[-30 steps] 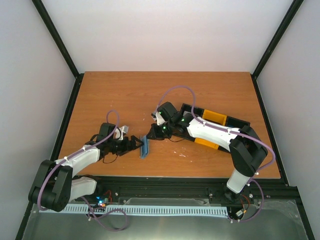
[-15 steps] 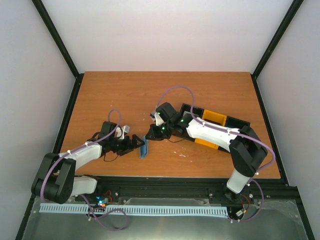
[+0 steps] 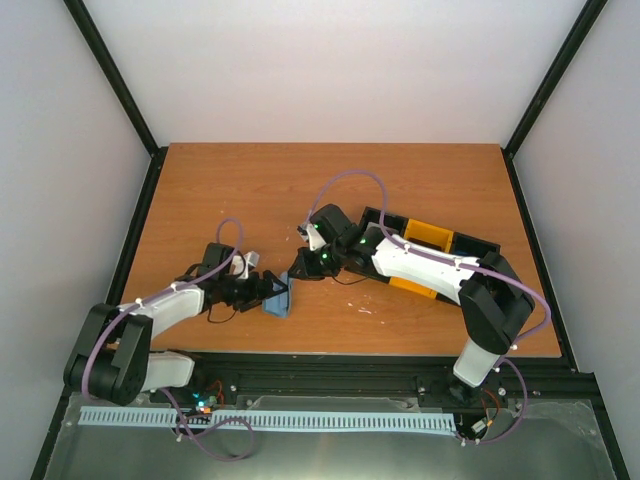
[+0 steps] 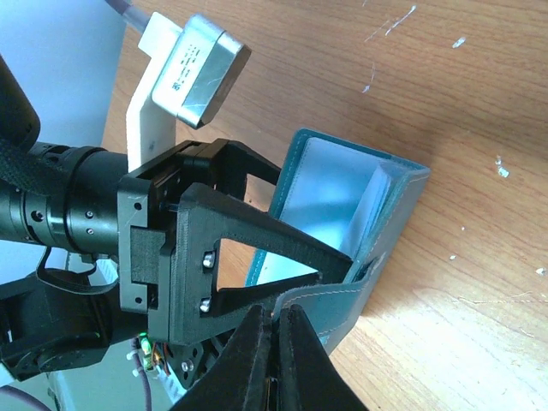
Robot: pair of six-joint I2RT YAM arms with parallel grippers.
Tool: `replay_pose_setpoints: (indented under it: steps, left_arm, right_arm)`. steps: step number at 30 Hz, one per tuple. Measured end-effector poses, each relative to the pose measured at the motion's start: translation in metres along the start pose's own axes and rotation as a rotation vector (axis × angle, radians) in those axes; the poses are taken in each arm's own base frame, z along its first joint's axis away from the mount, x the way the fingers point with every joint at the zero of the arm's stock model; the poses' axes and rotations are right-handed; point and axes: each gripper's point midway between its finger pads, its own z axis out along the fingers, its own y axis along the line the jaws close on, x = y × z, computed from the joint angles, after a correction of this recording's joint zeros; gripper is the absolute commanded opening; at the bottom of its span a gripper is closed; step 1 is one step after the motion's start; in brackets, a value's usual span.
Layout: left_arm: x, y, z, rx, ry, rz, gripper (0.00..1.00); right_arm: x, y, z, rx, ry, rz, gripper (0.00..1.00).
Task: Put the credit cards into the card holder
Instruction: Open the card holder at the center of the board.
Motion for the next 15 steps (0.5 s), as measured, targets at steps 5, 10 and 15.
replay_pose_setpoints:
  steps: [5, 10, 15]
  left_arm:
    - [0.001, -0.003, -0.007, -0.004, -0.016, 0.007, 0.91]
    - [0.000, -0.012, -0.019, 0.004, -0.056, 0.030, 0.81]
    - [-0.001, -0.020, -0.029, 0.031, -0.103, 0.050, 0.70]
  right_arm:
    - [-0.002, -0.003, 0.000, 0.017, -0.012, 0.001, 0.03]
    - [-0.006, -0.011, 0.000, 0.059, -0.037, 0.005, 0.03]
    - [-0.005, -0.023, 0.005, 0.098, -0.040, 0.015, 0.03]
